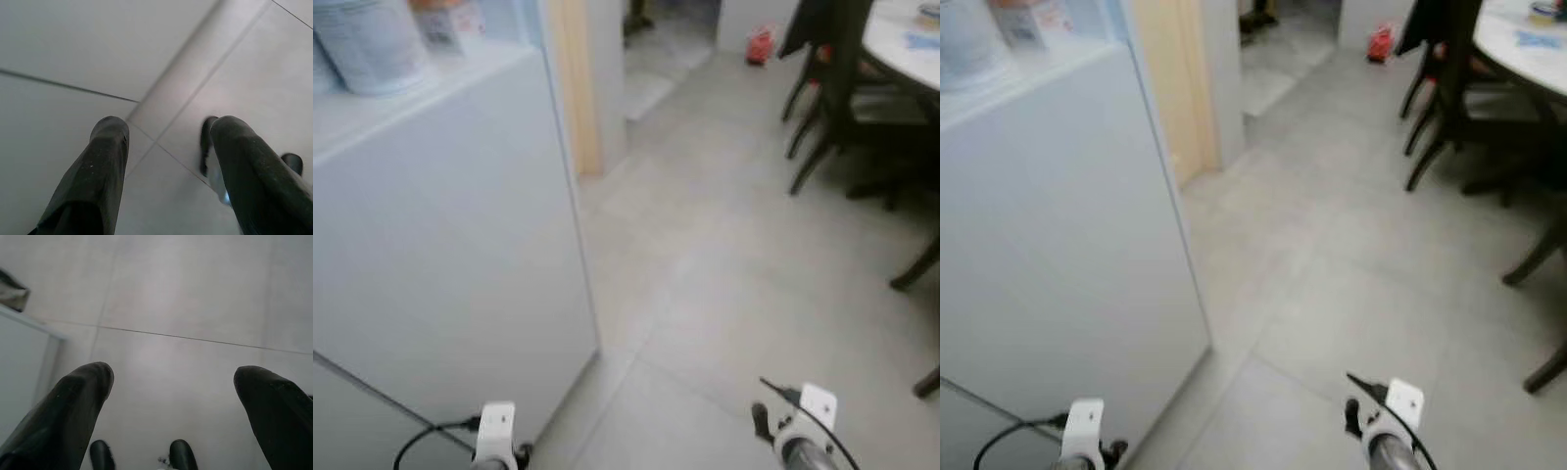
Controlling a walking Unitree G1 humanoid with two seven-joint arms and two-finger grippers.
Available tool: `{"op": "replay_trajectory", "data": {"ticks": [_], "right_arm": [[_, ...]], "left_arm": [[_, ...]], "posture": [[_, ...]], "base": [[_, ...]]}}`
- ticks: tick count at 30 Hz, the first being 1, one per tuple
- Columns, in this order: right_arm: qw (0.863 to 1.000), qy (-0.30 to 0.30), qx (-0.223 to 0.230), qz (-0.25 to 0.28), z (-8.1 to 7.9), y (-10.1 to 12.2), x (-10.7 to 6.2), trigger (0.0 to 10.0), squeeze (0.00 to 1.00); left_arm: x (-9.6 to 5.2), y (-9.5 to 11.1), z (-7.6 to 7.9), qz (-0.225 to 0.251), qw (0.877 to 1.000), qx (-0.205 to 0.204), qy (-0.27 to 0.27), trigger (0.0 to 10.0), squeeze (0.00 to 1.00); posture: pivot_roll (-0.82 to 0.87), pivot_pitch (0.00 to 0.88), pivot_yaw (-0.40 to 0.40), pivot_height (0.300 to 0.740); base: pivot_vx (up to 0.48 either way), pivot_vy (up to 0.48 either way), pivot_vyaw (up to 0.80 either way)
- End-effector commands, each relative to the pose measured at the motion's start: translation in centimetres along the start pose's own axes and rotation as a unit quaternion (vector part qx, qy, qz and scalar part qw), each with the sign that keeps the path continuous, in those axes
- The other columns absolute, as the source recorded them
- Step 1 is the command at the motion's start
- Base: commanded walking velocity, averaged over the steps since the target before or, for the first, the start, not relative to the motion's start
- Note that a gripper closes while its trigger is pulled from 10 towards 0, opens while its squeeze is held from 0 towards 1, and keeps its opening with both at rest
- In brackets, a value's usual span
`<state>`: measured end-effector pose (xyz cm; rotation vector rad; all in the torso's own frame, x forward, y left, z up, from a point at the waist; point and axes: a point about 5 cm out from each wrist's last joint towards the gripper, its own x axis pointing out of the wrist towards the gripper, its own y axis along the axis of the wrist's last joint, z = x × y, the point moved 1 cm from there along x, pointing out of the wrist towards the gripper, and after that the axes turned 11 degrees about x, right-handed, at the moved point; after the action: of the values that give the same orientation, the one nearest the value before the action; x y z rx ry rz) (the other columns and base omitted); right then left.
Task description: Restocking fridge
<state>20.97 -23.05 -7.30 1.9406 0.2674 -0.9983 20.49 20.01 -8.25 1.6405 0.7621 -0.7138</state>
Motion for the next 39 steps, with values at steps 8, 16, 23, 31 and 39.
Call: {"op": "replay_trajectory", "data": {"ticks": [8, 16, 23, 31, 39], "right_arm": [[1.0, -0.016, 0.002, -0.002, 0.65, -0.2, -0.11, 10.0, 0.0], [1.0, -0.011, -0.007, -0.006, 0.57, -0.31, -0.11, 10.0, 0.0], [1.0, -0.002, -0.025, -0.007, 0.62, 0.03, -0.07, 10.0, 0.0], [1.0, 0.003, -0.026, -0.008, 0.51, 0.09, -0.04, 10.0, 0.0], [1.0, 0.006, -0.023, -0.01, 0.26, -0.06, -0.03, 10.0, 0.0]], "left_arm": [[-0.15, -1.01, 0.65, -0.017, 1.0, 0.008, -0.014, 10.0, 0.0], [-0.17, -1.09, 0.86, -0.018, 1.0, 0.003, -0.017, 10.0, 0.0], [-0.13, -0.9, 0.99, -0.016, 1.0, -0.004, -0.016, 10.0, 0.0], [-0.11, -0.76, 0.92, -0.014, 1.0, -0.005, -0.015, 10.0, 0.0], [-0.1, -0.75, 0.63, -0.015, 1.0, -0.002, -0.013, 10.0, 0.0]], "posture": [[-0.09, 0.0, 0.059, 0.74], [-0.1, 0.0, 0.047, 0.74], [-0.1, 0.0, 0.03, 0.74], [-0.09, 0.0, 0.034, 0.74], [-0.08, 0.008, 0.047, 0.74]], "base": [[0.0, 0.0, 0.8], [0.0, 0.0, 0.8], [0.0, 0.0, 0.8], [0.0, 0.0, 0.8], [0.0, 0.0, 0.8]]}}
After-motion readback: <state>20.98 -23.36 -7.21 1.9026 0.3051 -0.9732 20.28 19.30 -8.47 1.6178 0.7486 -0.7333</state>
